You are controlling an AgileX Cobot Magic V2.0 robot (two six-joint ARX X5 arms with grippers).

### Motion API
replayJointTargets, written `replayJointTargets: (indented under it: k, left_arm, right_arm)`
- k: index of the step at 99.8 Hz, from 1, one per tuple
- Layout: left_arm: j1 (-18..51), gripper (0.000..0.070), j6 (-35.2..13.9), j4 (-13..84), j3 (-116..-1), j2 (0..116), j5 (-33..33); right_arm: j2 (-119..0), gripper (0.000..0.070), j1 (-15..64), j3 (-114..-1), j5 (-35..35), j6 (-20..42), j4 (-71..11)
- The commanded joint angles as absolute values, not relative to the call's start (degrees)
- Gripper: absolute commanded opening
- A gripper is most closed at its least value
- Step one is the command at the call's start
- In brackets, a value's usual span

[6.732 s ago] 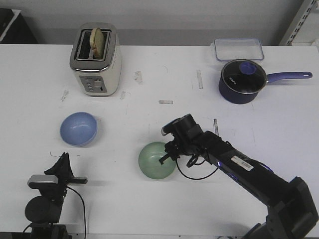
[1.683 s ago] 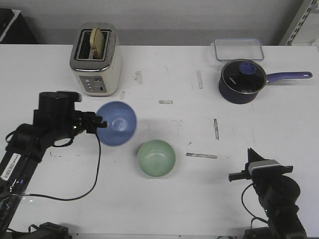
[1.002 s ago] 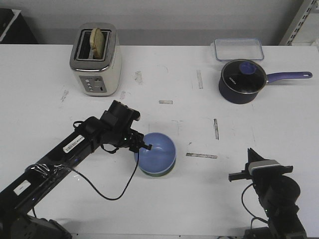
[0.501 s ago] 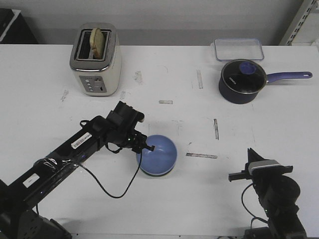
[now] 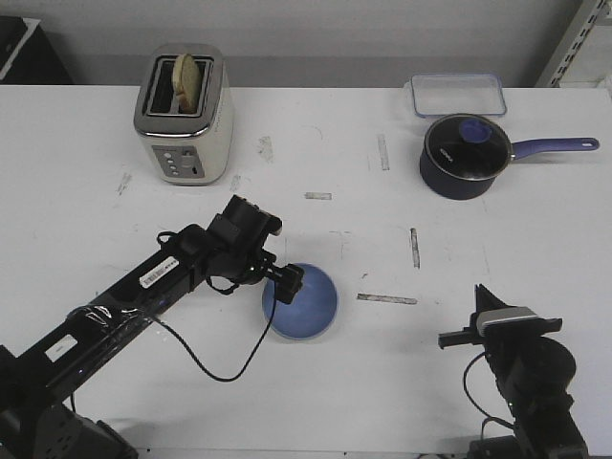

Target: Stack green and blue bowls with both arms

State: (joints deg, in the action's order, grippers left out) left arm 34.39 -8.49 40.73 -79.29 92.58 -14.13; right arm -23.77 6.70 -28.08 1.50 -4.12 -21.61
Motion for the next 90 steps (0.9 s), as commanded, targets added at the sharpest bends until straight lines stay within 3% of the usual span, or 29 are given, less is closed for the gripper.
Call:
replayJointTargets:
  k: [1,9,13,29,42,63,90]
  left_arm:
    - [33.7,0.0570,-8.3,40.6,-81.4,91.8,-13.0]
    - [32.5,0.0554,-8.1,40.6,-82.9,90.5,-10.6]
    - [31.7,0.0511,-7.6,40.6,-83.8,89.8,-9.2]
    - [28.0,0.0187,-4.9,40.1,-86.1,86.1,-3.5]
    - [23.9,0.0000,-2.0,39.6,-86.3,82.7,-1.6]
    - [16.1,0.0000,-0.4,41.4,-86.1,77.6,-1.2]
    - [8.2,0.0000,0.6,35.7,-76.9,65.8,-1.2]
  right_arm:
    - [-24.1,0.0000,6.8,-28.3,1.5,-4.3,-21.2]
    - [-24.1,0.0000,6.8,-28.3,1.5,-4.3,-21.2]
    - [-24.1,0.0000,6.8,-28.3,1.5,-4.3,-21.2]
    - [-24.1,0.0000,6.8,-28.3,1.5,-4.3,-21.2]
    - [-24.1,0.0000,6.8,-28.3,1.5,-4.3,-21.2]
    - [-24.1,0.0000,6.8,-28.3,1.5,-4.3,-21.2]
    - [-24.1,0.0000,6.8,-28.3,1.5,-4.3,-21.5]
